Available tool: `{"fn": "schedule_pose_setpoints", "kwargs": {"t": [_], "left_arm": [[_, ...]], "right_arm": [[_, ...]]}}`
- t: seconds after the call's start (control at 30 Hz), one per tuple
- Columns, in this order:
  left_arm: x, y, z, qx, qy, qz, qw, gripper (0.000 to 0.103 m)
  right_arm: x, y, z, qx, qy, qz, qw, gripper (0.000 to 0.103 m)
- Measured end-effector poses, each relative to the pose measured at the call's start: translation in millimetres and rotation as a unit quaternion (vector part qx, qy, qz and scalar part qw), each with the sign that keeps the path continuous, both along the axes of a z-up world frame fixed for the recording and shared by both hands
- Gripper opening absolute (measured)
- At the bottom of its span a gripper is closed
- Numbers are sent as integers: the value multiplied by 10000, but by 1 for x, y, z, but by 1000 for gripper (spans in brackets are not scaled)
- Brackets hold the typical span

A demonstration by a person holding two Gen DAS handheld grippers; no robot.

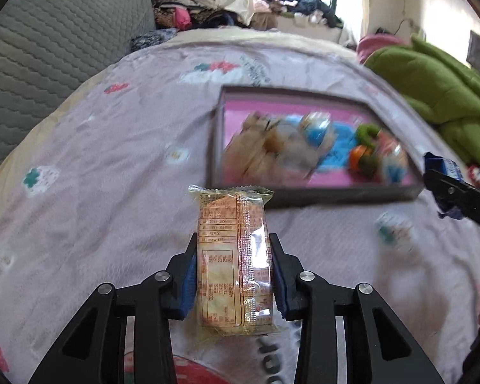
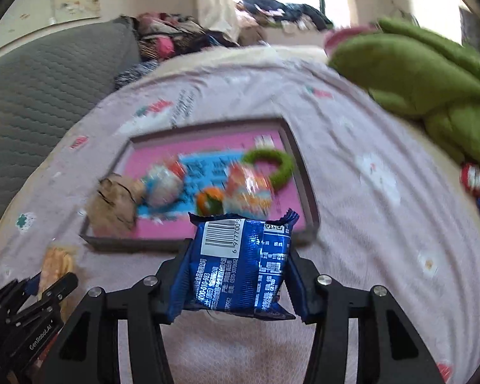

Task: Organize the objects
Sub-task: 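Close the left tool on the wafer packet while the right tool closes on the blue packet, then lift and carry both packets over the pink book in the tray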

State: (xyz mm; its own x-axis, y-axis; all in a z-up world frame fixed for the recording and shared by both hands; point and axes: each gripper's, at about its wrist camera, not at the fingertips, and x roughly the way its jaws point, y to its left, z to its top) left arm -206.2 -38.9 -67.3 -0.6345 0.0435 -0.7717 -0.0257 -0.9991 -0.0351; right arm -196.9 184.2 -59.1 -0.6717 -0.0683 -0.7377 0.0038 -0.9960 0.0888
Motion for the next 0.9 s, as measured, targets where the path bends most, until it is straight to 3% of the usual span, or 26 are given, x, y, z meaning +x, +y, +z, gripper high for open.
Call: {"fn": "schedule_pose_setpoints", "kwargs": {"t": [0.27, 0.53, 0.9], "left_arm": [[-25, 27, 38, 20, 312, -223, 9993, 40], [-65, 46, 62, -112, 554, -356, 9978, 40], [-116, 59, 44, -173, 435, -423, 9980, 40]], "right_arm": [[-14, -8, 38, 134, 344, 402, 9985, 52], [-42, -8, 49, 349, 423, 588, 9968, 53], [-103, -8, 25, 521, 187, 695, 9960, 52]]}}
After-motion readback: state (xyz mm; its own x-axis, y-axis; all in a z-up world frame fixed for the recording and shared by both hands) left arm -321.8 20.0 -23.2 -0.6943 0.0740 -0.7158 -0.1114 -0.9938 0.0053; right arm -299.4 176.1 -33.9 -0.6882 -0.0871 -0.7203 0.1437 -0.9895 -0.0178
